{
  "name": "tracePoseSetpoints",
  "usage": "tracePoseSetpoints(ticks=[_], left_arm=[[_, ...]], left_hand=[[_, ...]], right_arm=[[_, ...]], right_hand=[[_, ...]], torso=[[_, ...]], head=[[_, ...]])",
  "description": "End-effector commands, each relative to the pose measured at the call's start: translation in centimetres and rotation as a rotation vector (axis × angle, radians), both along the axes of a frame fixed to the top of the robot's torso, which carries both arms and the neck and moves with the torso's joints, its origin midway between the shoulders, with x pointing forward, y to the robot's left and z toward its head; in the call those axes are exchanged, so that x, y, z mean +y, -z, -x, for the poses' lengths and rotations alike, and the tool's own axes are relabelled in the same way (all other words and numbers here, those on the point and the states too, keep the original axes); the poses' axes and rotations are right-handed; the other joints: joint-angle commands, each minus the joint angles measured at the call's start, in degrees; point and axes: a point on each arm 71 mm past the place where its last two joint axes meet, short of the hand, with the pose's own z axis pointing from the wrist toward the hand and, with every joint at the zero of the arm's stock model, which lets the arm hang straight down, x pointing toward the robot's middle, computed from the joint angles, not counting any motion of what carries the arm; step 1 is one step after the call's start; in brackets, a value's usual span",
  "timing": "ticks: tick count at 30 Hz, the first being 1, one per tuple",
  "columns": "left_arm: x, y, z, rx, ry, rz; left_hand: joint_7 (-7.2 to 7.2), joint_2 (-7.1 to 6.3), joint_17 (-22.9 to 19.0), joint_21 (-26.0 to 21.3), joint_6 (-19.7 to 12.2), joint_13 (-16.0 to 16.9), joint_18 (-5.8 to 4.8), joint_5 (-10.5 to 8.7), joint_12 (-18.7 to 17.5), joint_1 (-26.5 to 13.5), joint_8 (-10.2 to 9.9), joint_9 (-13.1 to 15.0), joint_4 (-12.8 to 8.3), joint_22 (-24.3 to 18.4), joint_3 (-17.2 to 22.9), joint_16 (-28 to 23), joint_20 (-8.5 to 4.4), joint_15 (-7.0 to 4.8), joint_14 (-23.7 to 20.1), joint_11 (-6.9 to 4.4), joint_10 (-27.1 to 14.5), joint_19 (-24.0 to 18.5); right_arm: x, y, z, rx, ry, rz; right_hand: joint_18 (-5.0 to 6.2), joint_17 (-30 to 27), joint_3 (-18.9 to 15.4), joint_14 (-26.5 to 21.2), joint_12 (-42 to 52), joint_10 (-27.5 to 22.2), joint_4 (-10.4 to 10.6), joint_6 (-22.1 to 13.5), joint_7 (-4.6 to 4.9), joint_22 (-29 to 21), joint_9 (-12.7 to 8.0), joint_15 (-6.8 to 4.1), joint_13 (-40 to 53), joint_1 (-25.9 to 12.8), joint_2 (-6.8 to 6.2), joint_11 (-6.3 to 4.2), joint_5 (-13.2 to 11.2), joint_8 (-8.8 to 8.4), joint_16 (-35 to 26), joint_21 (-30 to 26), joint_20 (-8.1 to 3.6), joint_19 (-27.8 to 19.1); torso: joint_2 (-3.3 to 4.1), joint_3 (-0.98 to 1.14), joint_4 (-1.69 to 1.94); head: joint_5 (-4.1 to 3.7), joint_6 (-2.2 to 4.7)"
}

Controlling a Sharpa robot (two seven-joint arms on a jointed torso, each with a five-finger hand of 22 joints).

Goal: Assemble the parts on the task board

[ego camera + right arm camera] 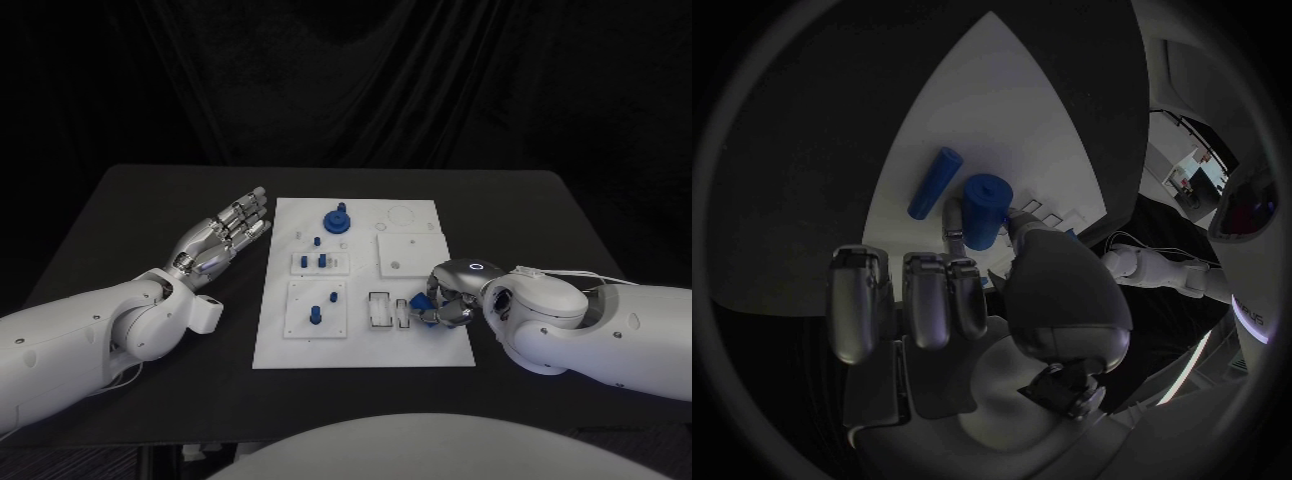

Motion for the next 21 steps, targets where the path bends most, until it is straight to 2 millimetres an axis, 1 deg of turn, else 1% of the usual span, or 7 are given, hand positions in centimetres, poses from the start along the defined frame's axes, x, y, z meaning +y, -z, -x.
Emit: tracePoseSetpoints(ticks=[1, 3, 5, 7, 12, 15, 21], left_arm=[[-0.1, -0.2, 0.1, -0.016, 0.013, 0.025], [-0.1, -0.1, 0.1, -0.015, 0.014, 0.025], [-0.1, -0.1, 0.1, -0.014, 0.015, 0.025], [-0.1, -0.1, 0.1, -0.013, 0.015, 0.025], [0.0, -0.1, 0.1, -0.013, 0.015, 0.025], [0.0, -0.1, 0.2, -0.012, 0.015, 0.025], [0.0, 0.0, 0.2, -0.011, 0.015, 0.025]], left_hand=[[0.42, 0.02, -0.1, -0.1, -0.1, 0.0, 0.93, 0.24, 0.2, 0.7, 0.2, 0.1, 0.1, 0.1, 0.4, -0.2, 0.34, 0.25, 0.0, 0.47, -0.1, 0.1], [0.52, 0.01, -0.1, -0.1, -0.1, 0.1, 0.91, 0.22, 0.3, 0.7, 0.2, 0.1, 0.1, 0.1, 0.4, -0.2, 0.37, 0.32, 0.0, 0.55, -0.1, 0.1], [0.52, 0.01, -0.1, -0.1, -0.1, 0.1, 0.91, 0.22, 0.3, 0.7, 0.2, 0.1, 0.1, 0.1, 0.4, -0.2, 0.37, 0.32, 0.0, 0.55, -0.1, 0.1], [0.57, 0.01, -0.1, -0.1, -0.1, 0.1, 0.89, 0.2, 0.3, 0.7, 0.2, 0.1, 0.1, 0.1, 0.4, -0.2, 0.4, 0.36, 0.0, 0.6, -0.1, 0.1], [0.67, 0.01, -0.1, -0.1, -0.2, 0.1, 0.87, 0.19, 0.3, 0.7, 0.1, 0.1, 0.1, 0.1, 0.5, -0.2, 0.44, 0.44, 0.0, 0.68, -0.1, 0.1], [0.8, 0.0, -0.1, -0.1, -0.2, 0.1, 0.84, 0.17, 0.4, 0.7, 0.1, 0.1, 0.1, 0.1, 0.5, -0.2, 0.49, 0.51, 0.0, 0.82, -0.1, 0.2], [1.6, -0.05, -0.1, -0.1, -0.1, 0.1, 0.77, 0.1, 0.5, 0.7, 0.1, 0.1, 0.1, 0.1, 0.7, -0.2, 0.58, 0.65, 0.0, 1.1, -0.1, 0.2]], right_arm=[[-0.2, 0.9, 0.4, 0.042, 0.016, -0.022], [-0.2, 0.8, 0.4, 0.032, 0.02, -0.046], [-0.1, 0.7, 0.4, 0.023, 0.025, -0.073], [-0.1, 0.5, 0.5, 0.013, 0.036, -0.11], [-0.1, -0.1, 0.8, 0.0, 0.085, -0.228], [-0.2, -0.4, 1.0, 0.004, 0.123, -0.29], [-0.4, -1.2, 1.3, 0.042, 0.208, -0.405]], right_hand=[[-0.04, 8.1, 2.3, 4.7, 0.2, 6.0, -2.7, 0.2, -0.14, 13.4, -3.2, 0.24, 15.1, 2.1, 0.63, 0.12, 3.3, -0.42, -0.2, -0.2, 0.26, 3.7], [-0.07, 8.4, 3.3, 4.7, 0.2, 6.0, -3.5, 0.8, -0.32, 13.4, -2.8, 0.14, 15.1, 2.6, 0.61, -0.02, 6.6, -0.36, -0.1, 0.0, 0.15, 3.7], [-0.1, 8.5, 3.8, 4.7, 0.2, 6.0, -3.8, 1.1, -0.43, 13.4, -2.5, 0.06, 15.1, 2.6, 0.63, -0.12, 7.9, -0.31, 0.0, 0.1, 0.1, 3.8], [-0.12, 8.6, 4.7, 4.8, 0.2, 6.0, -4.8, 1.4, -0.65, 13.5, -1.8, -0.11, 15.1, 2.9, 0.31, -0.32, 10.7, -0.1, 0.1, 0.2, -0.03, 3.8], [-0.18, 8.6, 6.5, 4.8, 0.2, 6.0, -6.6, 1.8, -1.08, 13.5, 0.4, -0.46, 15.1, 2.9, -0.4, -0.72, 16.0, 1.03, 0.2, 0.4, -0.36, 3.9], [-0.15, 8.3, 7.1, 4.7, 0.2, 6.0, -7.0, 1.7, -1.19, 13.5, 1.4, -0.55, 15.1, 2.4, -0.5, -0.84, 17.0, 1.52, 0.1, 0.3, -0.46, 3.9], [-0.03, 7.7, 7.3, 4.6, 0.2, 6.0, -6.9, 1.7, -1.24, 13.3, 2.0, -0.59, 15.1, 1.6, -0.52, -0.9, 17.1, 1.83, -0.3, -0.1, -0.5, 3.6]], torso=[[0.04, 0.0, 0.0], [0.05, 0.01, 0.0], [0.03, 0.02, 0.02], [0.03, 0.03, 0.03], [0.03, 0.06, -0.04], [0.02, 0.04, -0.04], [0.05, 0.05, -0.06]], head=[[0.08, -0.01], [0.1, -0.01], [0.15, -0.01], [0.2, -0.01], [0.5, -0.01], [0.74, -0.01], [0.87, -0.01]])
